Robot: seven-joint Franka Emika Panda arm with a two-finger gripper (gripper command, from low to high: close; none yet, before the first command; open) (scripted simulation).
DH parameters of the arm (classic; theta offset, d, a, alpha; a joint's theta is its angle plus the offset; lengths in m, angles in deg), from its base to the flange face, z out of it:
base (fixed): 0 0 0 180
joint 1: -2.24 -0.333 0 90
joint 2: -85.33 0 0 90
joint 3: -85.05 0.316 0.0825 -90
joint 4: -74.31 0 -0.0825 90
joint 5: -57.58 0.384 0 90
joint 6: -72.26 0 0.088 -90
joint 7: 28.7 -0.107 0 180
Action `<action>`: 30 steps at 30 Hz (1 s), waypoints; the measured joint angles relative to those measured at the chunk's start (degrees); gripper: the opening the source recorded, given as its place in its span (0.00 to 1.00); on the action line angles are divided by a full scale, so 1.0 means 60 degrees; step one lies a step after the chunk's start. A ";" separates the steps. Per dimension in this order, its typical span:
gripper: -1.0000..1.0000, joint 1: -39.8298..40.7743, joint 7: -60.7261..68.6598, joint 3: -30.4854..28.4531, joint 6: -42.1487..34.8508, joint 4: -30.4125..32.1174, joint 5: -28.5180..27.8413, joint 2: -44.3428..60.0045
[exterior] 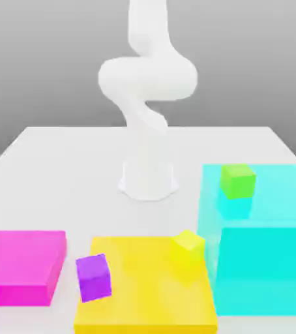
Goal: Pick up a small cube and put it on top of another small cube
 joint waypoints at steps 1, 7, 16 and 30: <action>0.50 -0.0080 0.0245 -0.0225 0.0062 -0.0054 0.0075 0.0371; 0.50 -0.0414 0.1757 -0.1450 0.0420 -0.0352 0.0687 0.2441; 0.50 -0.0427 0.4338 -0.2886 0.0915 -0.0803 0.2086 0.5578; 0.50 0.1286 0.7720 -0.3278 0.1828 -0.1460 0.3330 1.0255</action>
